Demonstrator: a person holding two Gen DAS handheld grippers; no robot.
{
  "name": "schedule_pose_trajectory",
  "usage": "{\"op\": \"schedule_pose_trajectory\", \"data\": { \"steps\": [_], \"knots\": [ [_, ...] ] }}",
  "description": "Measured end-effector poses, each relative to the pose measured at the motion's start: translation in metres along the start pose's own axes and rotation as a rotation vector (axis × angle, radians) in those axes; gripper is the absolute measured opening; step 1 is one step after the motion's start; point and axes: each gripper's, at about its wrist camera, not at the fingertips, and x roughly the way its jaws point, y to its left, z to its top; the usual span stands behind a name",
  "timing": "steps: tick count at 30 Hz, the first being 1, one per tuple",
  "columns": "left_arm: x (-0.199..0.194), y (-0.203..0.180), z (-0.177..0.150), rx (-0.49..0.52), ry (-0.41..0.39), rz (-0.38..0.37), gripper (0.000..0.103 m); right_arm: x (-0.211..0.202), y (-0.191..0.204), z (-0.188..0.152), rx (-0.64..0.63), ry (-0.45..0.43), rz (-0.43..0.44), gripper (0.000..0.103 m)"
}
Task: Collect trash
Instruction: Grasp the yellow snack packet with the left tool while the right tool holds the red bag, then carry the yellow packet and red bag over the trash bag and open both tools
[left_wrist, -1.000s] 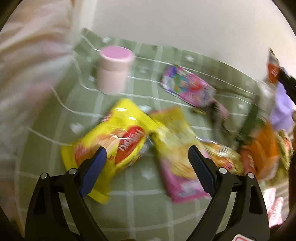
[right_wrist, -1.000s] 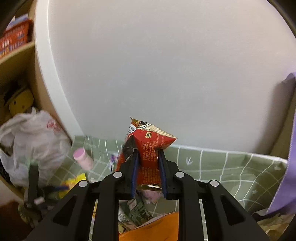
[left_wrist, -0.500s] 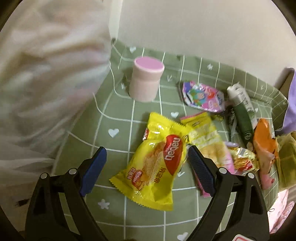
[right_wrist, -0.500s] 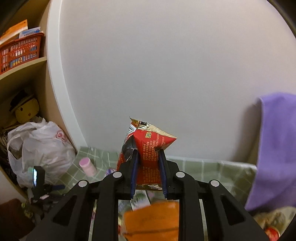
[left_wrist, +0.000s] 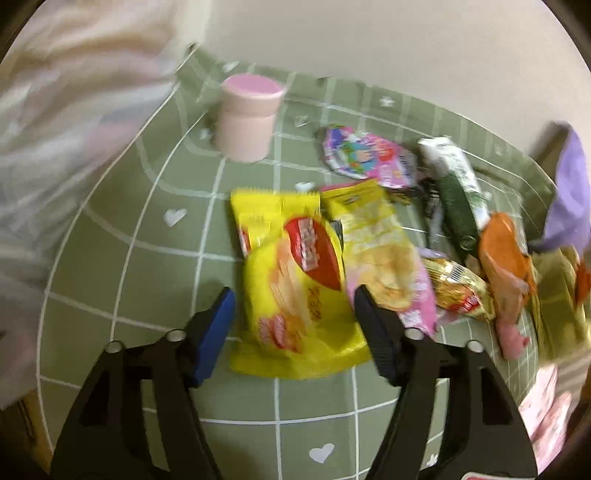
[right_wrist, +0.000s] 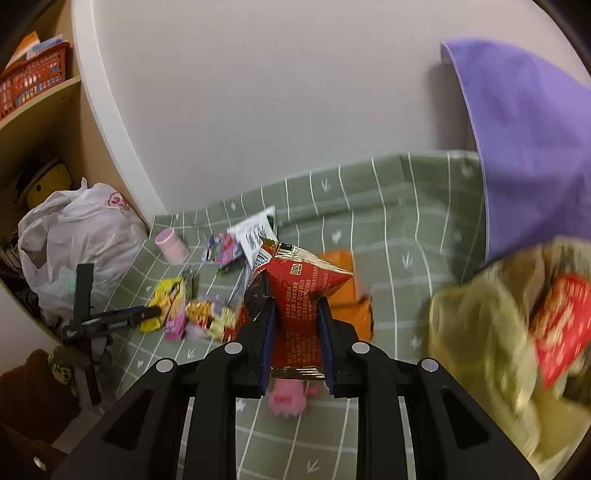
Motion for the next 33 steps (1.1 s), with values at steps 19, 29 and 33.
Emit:
{"op": "schedule_pose_trajectory", "data": {
  "steps": [19,29,33],
  "knots": [
    [-0.086,-0.068,0.024,0.127,-0.219,-0.012,0.02,-0.039,-0.004,-0.009,0.025,-0.082,-0.027,0.022],
    [-0.116,-0.183,0.042,0.362,-0.3,-0.208,0.02,-0.101,-0.026,-0.01,0.031,-0.203,-0.135,0.022],
    [-0.111,-0.235,0.041,0.437,-0.275,-0.331,0.02,-0.136,-0.042,-0.012,0.038,-0.259,-0.212,0.022]
  ]
}}
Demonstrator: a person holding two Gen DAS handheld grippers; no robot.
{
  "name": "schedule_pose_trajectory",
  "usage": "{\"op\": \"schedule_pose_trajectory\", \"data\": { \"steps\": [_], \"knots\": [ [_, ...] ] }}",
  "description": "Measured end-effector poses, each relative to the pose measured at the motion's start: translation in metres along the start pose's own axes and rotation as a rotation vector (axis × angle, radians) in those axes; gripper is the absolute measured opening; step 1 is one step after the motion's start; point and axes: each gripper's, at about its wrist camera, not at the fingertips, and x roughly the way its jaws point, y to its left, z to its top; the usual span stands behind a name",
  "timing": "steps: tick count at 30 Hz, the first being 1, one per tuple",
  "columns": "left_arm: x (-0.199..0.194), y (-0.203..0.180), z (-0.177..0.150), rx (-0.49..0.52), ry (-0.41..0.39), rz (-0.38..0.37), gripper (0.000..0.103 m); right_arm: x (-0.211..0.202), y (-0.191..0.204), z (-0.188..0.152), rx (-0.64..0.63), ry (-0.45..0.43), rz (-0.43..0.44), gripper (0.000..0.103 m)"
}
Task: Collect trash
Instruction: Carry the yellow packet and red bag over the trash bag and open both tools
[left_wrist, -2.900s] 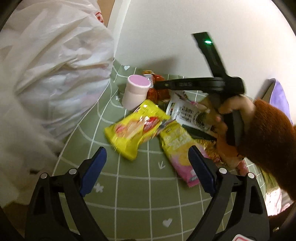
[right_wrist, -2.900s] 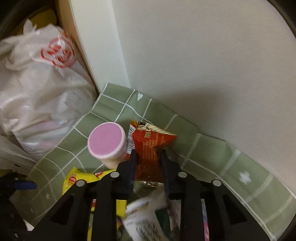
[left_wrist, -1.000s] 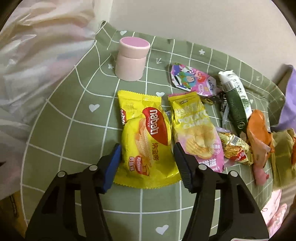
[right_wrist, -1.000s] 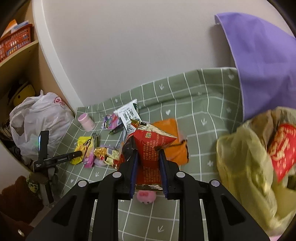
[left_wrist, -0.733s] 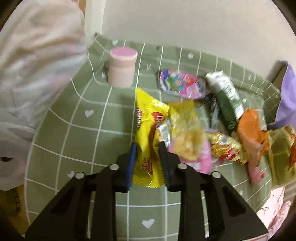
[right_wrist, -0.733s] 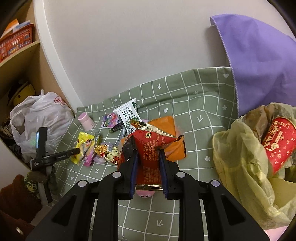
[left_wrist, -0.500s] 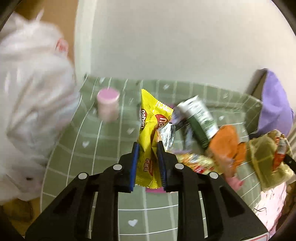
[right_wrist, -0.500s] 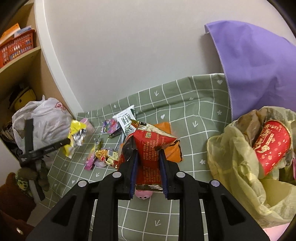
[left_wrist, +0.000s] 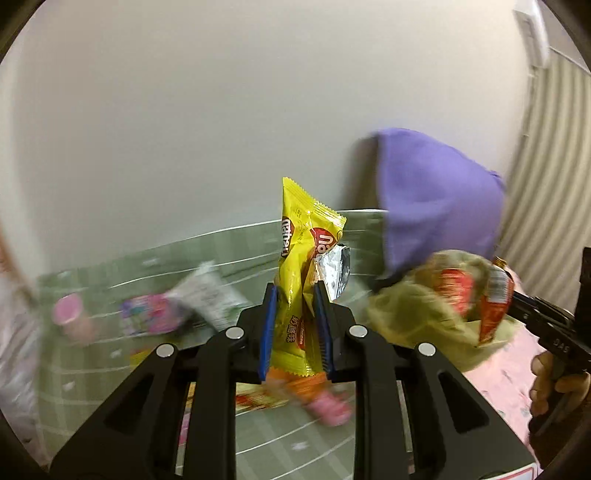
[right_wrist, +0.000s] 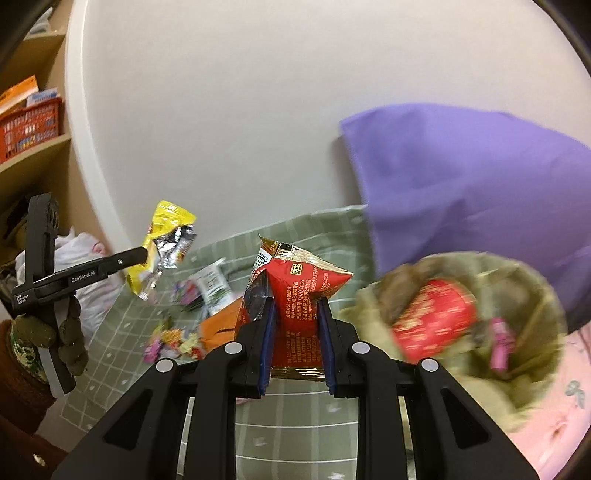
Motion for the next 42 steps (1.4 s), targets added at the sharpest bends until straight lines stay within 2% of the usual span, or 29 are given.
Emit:
{"op": "schedule_pose_trajectory", "data": {
  "steps": [8,11,13,17,20,24,27,28,31,35,36,37,38,39,42],
  "knots": [
    [0.051,-0.103,0.021,0.127,0.059,-0.279,0.02,-0.067,-0.076,0.013,0.062,-0.099,-0.217,0.022],
    [0.078,-0.145,0.022,0.175,0.111,-0.368,0.02,-0.074,-0.099,0.016,0.073,-0.091,-0.248,0.022],
    [0.1,-0.167,0.019,0.213,0.156,-0.389,0.02,-0.071,-0.11,0.017,0.074,-0.076,-0.257,0.022],
    [0.146,-0.201,0.006,0.272,0.269,-0.385,0.02,-0.056,-0.128,0.015,0.052,-0.031,-0.246,0.022],
    [0.182,-0.224,-0.008,0.327,0.35,-0.345,0.02,-0.036,-0.141,0.013,0.037,0.018,-0.229,0.022],
    [0.204,-0.238,-0.026,0.381,0.402,-0.314,0.018,-0.015,-0.155,0.01,0.026,0.078,-0.206,0.022],
    [0.217,-0.239,-0.036,0.382,0.439,-0.301,0.015,-0.002,-0.163,0.005,0.015,0.114,-0.185,0.023],
    [0.217,-0.239,-0.037,0.386,0.43,-0.29,0.014,0.003,-0.164,0.004,0.012,0.123,-0.172,0.024],
    [0.213,-0.231,-0.034,0.337,0.417,-0.331,0.014,0.011,-0.163,0.002,-0.004,0.149,-0.162,0.024],
    [0.195,-0.217,-0.028,0.302,0.358,-0.345,0.014,0.017,-0.158,0.0,-0.016,0.163,-0.148,0.025],
    [0.191,-0.212,-0.026,0.29,0.349,-0.346,0.018,0.017,-0.156,0.0,-0.017,0.163,-0.145,0.025],
    [0.187,-0.208,-0.025,0.276,0.344,-0.351,0.028,0.017,-0.154,0.0,-0.016,0.163,-0.143,0.025],
    [0.184,-0.204,-0.025,0.264,0.342,-0.358,0.033,0.018,-0.154,0.0,-0.014,0.165,-0.141,0.025],
    [0.181,-0.201,-0.026,0.255,0.342,-0.364,0.036,0.019,-0.152,0.0,-0.015,0.172,-0.149,0.028],
    [0.169,-0.195,-0.023,0.229,0.326,-0.365,0.038,0.022,-0.146,-0.001,-0.025,0.19,-0.188,0.033]
  ]
}}
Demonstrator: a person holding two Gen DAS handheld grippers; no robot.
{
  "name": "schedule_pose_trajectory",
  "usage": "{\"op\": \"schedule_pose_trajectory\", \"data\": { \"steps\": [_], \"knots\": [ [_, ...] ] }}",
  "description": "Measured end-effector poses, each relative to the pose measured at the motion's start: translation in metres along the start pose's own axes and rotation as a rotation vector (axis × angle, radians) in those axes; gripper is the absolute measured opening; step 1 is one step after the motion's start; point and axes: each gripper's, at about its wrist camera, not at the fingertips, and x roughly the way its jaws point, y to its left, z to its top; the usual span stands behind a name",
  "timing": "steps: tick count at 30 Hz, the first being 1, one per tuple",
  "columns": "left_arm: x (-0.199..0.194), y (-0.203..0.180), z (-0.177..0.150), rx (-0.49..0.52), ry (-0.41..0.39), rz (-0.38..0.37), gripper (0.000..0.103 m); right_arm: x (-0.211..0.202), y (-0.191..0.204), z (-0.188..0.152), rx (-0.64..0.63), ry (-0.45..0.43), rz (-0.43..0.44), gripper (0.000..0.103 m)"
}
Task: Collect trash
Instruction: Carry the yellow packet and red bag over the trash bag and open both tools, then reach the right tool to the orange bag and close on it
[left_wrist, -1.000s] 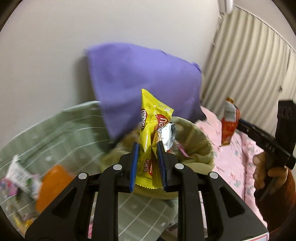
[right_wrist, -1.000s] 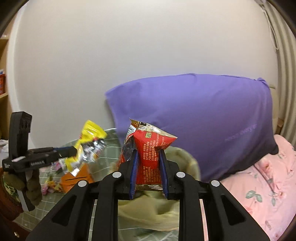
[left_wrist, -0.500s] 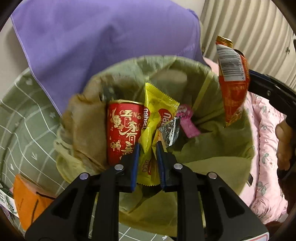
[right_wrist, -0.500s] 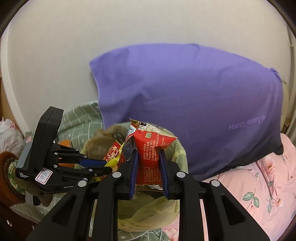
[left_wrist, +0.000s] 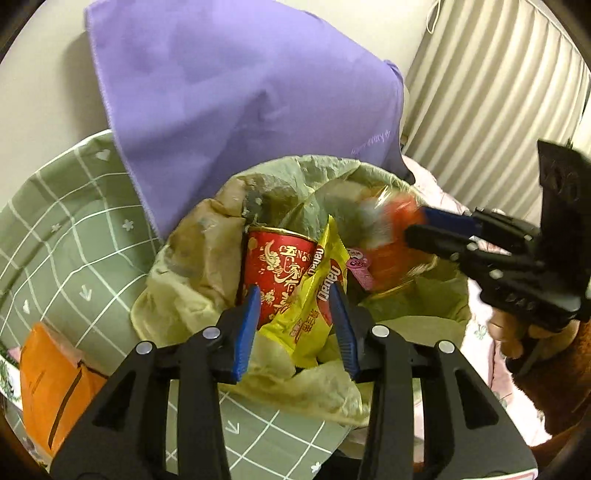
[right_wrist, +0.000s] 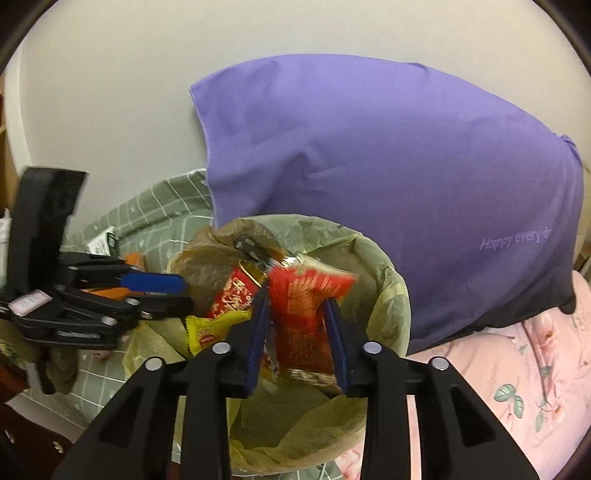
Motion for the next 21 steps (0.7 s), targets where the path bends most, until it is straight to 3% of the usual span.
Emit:
{"op": "schedule_pose_trajectory", "data": {
  "steps": [2,9,14,21],
  "knots": [
    [-0.014,0.002,0.001,-0.015,-0.026,0.003,0.042,0.0,0.003,-0.002,0.003,0.007,-0.023,0.038],
    [-0.064,0.01,-0.011,-0.047,-0.148,0.06,0.052,-0.019,0.019,0.0,0.037,-0.05,-0.023,0.039],
    [-0.099,0.045,-0.034,-0.114,-0.209,0.187,0.056,-0.028,0.051,0.007,0.026,-0.101,0.02,0.039],
    [-0.16,0.129,-0.09,-0.316,-0.261,0.379,0.056,-0.02,0.106,0.009,0.009,-0.123,0.11,0.039]
  ]
}}
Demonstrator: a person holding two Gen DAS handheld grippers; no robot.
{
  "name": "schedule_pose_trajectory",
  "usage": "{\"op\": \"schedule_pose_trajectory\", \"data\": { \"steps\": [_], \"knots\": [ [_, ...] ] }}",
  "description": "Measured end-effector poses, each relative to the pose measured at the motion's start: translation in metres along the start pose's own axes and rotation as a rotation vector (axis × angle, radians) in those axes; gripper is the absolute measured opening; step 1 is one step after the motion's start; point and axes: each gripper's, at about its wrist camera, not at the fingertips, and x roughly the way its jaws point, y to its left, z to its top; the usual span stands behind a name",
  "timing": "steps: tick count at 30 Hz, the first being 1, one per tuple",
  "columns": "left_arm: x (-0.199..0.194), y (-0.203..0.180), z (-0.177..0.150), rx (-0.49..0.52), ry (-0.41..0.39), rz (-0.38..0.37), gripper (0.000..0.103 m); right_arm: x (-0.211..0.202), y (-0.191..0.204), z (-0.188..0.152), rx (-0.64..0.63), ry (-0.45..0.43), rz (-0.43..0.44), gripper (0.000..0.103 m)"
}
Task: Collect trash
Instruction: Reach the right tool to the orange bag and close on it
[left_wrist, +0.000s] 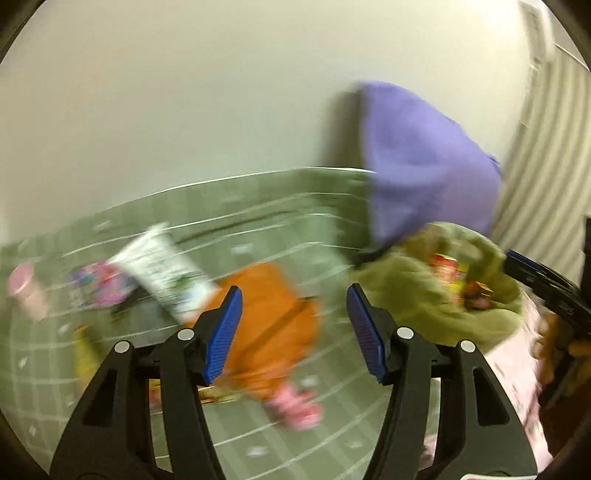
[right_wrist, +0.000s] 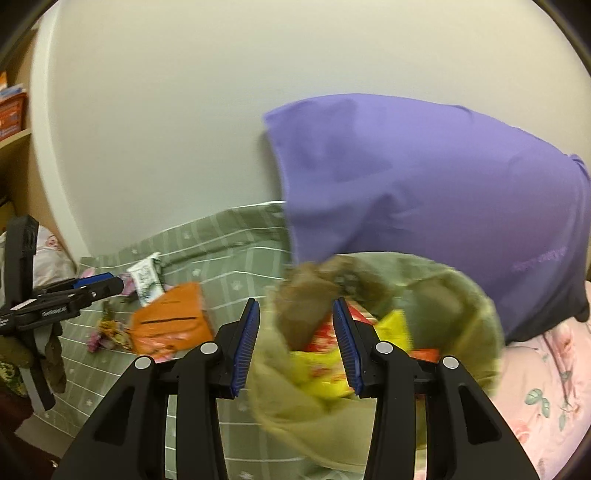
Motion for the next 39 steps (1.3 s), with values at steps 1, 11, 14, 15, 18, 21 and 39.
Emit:
{"op": "schedule_pose_trajectory", "data": {
  "steps": [1,11,14,15,18,21,39],
  "knots": [
    [-0.004,0.02,-0.005,-0.03,0.001,0.034,0.056,0.002,0.005,0.0,0.0,0.001,0.012,0.039],
    [-0.019,0.139,-0.054,-0.247,0.065,0.147,0.057,0.047,0.07,-0.004,-0.025,0.054,0.147,0.048],
    [-0.015,0.143,-0.058,-0.234,0.066,0.154,0.057,0.064,0.085,-0.011,-0.044,0.096,0.165,0.048],
    [-0.013,0.144,-0.06,-0.228,0.07,0.163,0.057,0.069,0.09,-0.014,-0.055,0.11,0.168,0.048],
    [-0.01,0.15,-0.067,-0.252,0.084,0.168,0.058,0.085,0.099,-0.025,-0.043,0.157,0.187,0.05],
    [-0.006,0.155,-0.068,-0.291,0.098,0.138,0.058,0.104,0.099,-0.037,0.017,0.21,0.21,0.05],
    [-0.039,0.183,-0.083,-0.255,0.133,0.246,0.058,0.219,0.119,-0.08,0.477,0.388,0.394,0.043]
  ]
}}
